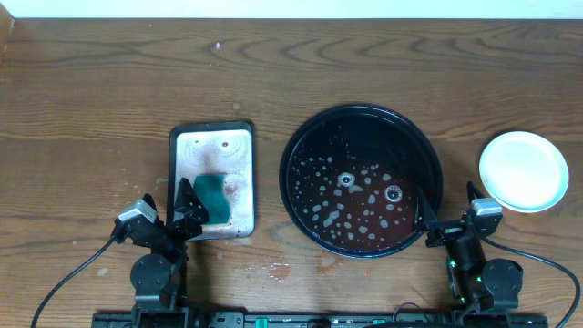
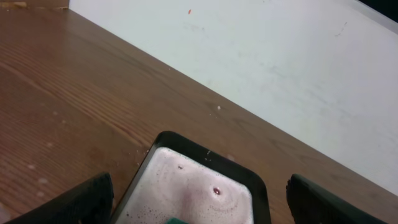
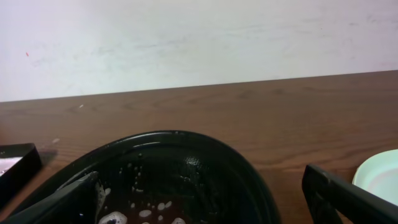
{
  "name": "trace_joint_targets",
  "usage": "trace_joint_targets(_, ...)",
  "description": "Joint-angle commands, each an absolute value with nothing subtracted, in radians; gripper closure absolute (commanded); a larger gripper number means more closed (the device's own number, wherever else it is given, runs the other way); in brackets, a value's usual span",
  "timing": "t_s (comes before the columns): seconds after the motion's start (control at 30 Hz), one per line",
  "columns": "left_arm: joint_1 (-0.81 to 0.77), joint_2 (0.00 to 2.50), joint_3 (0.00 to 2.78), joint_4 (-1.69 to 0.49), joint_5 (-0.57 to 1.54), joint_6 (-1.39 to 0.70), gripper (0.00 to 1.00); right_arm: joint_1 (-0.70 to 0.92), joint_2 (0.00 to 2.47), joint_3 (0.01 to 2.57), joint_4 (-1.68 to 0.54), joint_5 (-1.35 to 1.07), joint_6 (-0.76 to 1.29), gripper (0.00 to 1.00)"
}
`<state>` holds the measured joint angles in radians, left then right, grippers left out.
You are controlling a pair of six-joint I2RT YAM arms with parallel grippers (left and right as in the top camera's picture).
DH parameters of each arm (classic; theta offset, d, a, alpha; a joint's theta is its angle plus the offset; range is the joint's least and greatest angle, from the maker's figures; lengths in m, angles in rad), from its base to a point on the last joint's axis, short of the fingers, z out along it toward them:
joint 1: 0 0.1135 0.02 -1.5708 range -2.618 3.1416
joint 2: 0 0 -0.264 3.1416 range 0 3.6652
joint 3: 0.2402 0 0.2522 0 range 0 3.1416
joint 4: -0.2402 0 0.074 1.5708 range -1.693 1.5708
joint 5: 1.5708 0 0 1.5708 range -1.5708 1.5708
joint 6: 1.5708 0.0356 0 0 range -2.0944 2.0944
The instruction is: Clean dirty plates on tray and stack at the side
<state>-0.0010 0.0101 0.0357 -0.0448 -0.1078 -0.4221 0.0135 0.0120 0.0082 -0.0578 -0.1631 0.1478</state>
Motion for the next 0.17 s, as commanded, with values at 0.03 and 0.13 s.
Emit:
trace_joint_targets(0.03, 0.004, 0.004, 0.004, -0.062, -0.113, -0.430, 0.11, 0.026, 0.007, 0.006, -0.060, -0.162, 0.137, 0.01)
trace_joint_targets(0.13, 0.004, 0.004, 0.004, -0.062, -0.113, -0.430, 0.11, 0.026, 0.007, 0.006, -0.060, -0.162, 0.137, 0.01)
